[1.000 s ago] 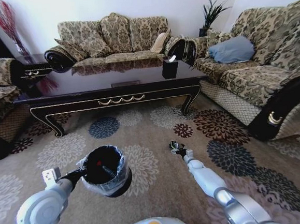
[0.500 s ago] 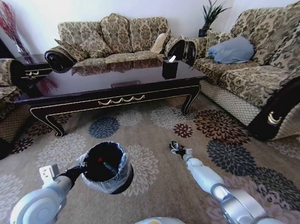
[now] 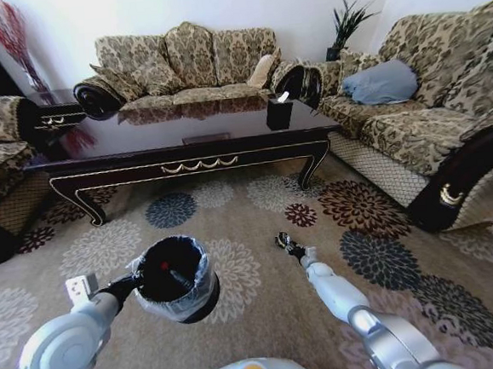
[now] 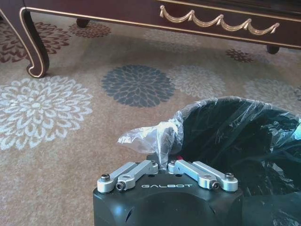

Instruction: Move to the front of the table and pick up the trash from the floor, then place it into the trash bin.

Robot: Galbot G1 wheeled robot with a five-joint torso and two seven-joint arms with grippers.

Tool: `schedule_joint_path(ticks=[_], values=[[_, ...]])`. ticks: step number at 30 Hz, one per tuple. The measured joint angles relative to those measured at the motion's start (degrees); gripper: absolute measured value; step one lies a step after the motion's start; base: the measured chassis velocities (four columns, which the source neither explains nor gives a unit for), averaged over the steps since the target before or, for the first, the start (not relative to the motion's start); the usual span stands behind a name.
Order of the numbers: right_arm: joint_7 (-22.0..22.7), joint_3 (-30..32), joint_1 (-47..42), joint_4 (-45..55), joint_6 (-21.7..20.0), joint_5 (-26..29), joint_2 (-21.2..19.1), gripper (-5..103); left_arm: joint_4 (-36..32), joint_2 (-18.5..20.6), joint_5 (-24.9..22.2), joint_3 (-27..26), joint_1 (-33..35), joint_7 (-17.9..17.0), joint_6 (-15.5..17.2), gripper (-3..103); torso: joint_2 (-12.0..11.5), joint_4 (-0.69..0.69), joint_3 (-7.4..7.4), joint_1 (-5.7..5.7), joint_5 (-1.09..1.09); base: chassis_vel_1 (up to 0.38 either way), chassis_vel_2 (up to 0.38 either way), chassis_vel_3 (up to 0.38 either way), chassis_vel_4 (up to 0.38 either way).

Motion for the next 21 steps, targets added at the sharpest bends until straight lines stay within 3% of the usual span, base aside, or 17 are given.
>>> schedule_joint_path(ticks=[3, 8, 21], values=[[0.04, 0.18, -0.94, 1.35, 0.8, -0.36, -0.34, 14, 0.61, -0.06, 0.07, 0.26, -0.52, 0.06, 0.0, 4, 0.0, 0.0, 0.0, 0.0, 0.0, 0.0, 0.0, 0.0, 0.0], [0.26, 1.08, -2.26, 3.61, 2.6, -2.31, -1.03, 1, 1.55, -0.1, 0.16, 0.58, -1.13, 0.09, 0.0, 4, 0.0, 0.0, 0.0, 0.0, 0.0, 0.0, 0.0, 0.0, 0.0], [2.06, 6.19, -13.97, 21.13, 5.57, -7.0, -6.97, 0, 9.15, 1.41, 0.51, 0.56, -4.26, 1.18, 0.02, 4, 0.0, 0.0, 0.0, 0.0, 0.02, 0.0, 0.0, 0.0, 0.0]])
